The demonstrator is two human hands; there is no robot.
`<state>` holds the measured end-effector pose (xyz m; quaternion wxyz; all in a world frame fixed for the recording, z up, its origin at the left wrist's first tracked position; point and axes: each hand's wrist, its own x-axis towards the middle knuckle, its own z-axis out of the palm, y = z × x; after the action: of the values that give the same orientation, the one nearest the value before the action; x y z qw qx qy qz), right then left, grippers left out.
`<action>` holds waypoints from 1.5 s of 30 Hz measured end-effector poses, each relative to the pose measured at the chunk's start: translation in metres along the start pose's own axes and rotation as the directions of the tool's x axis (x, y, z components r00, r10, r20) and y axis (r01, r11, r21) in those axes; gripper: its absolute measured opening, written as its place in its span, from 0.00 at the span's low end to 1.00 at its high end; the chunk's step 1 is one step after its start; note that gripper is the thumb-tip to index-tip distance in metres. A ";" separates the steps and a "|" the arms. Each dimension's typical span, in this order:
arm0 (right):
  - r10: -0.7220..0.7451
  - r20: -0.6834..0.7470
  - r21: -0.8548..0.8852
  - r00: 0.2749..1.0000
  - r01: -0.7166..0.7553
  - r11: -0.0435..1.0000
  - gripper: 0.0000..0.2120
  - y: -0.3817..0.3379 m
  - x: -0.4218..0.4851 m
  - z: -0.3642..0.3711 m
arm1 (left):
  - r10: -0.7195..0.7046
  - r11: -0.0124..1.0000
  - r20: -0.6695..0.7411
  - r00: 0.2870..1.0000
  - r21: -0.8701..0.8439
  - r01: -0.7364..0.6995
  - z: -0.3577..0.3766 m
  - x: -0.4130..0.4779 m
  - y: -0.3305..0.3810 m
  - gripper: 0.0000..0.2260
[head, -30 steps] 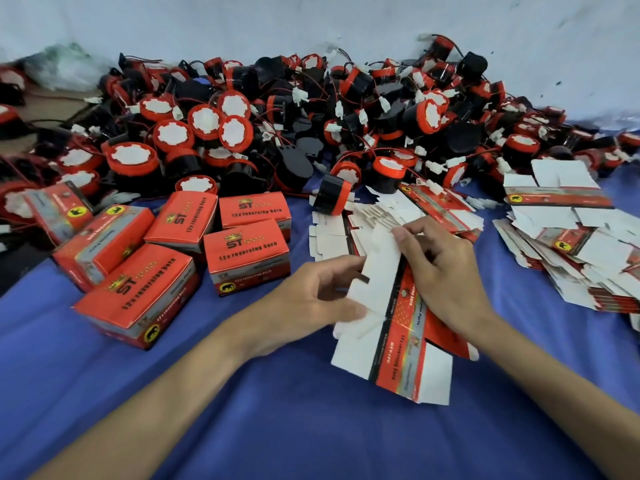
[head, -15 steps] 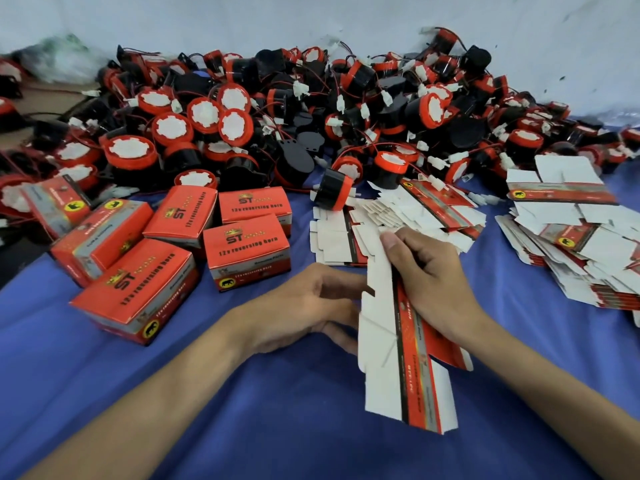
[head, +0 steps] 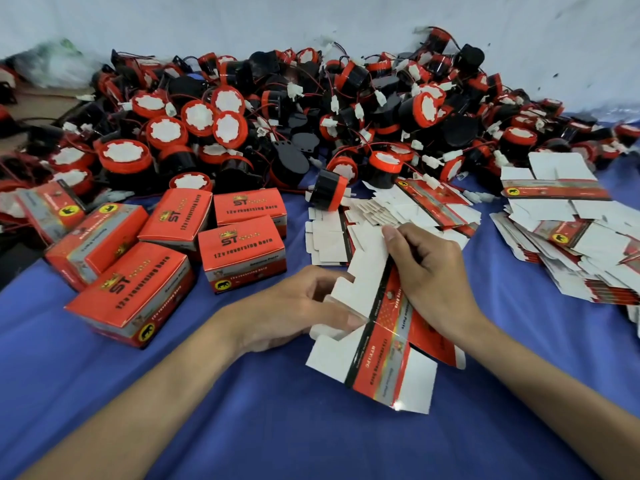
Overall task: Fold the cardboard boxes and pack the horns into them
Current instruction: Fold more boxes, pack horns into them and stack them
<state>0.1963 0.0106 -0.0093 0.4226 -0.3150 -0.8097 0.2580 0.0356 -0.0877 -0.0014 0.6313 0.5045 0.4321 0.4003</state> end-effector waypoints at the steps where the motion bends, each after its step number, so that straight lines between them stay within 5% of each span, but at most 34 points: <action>1: 0.021 0.006 0.015 1.000 -0.022 1.000 0.22 0.000 0.000 -0.001 | 0.018 0.998 0.013 1.000 0.064 -0.019 0.002 0.000 0.001 0.07; 4: 0.084 0.042 0.062 0.996 -0.087 0.994 0.20 -0.002 0.000 -0.004 | 0.042 0.977 0.012 0.999 0.207 -0.043 0.003 0.001 0.002 0.15; 11: 0.034 0.131 0.122 0.991 -0.050 0.991 0.11 -0.011 0.001 -0.014 | 0.167 0.939 -0.089 0.982 0.318 -0.131 0.001 0.004 -0.003 0.11; 16: -0.171 0.263 -0.124 0.950 0.209 0.970 0.36 -0.014 -0.005 -0.017 | 0.282 0.944 -0.264 0.922 0.247 -0.218 -0.005 0.008 -0.006 0.12; 23: -0.231 0.520 -0.298 0.823 0.428 0.853 0.49 -0.020 -0.012 -0.020 | 0.355 0.931 -0.440 0.825 0.251 -0.266 -0.004 0.011 -0.008 0.18; 29: -0.195 0.375 -0.196 0.906 0.283 0.939 0.46 -0.018 -0.011 -0.021 | 0.288 0.949 -0.411 0.865 0.001 -0.315 -0.006 0.010 -0.008 0.19; 34: -0.192 0.271 -0.019 0.943 0.205 0.979 0.28 -0.014 -0.004 -0.025 | 0.390 0.921 -0.392 0.833 0.153 -0.359 -0.005 0.010 -0.008 0.18; 40: -0.306 0.436 -0.289 0.846 0.453 0.843 0.42 -0.023 -0.016 -0.015 | 0.429 0.888 -0.376 0.821 0.343 -0.307 -0.006 0.009 -0.011 0.13; 45: -0.294 0.473 -0.313 0.830 0.470 0.825 0.42 -0.028 -0.015 -0.016 | 0.398 0.902 -0.392 0.830 0.334 -0.274 -0.005 0.008 -0.013 0.12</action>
<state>0.2083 -0.0162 0.0103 0.2123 -0.1646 -0.9621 0.0464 0.0338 -0.0809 -0.0155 0.3598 0.5458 0.5193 0.5504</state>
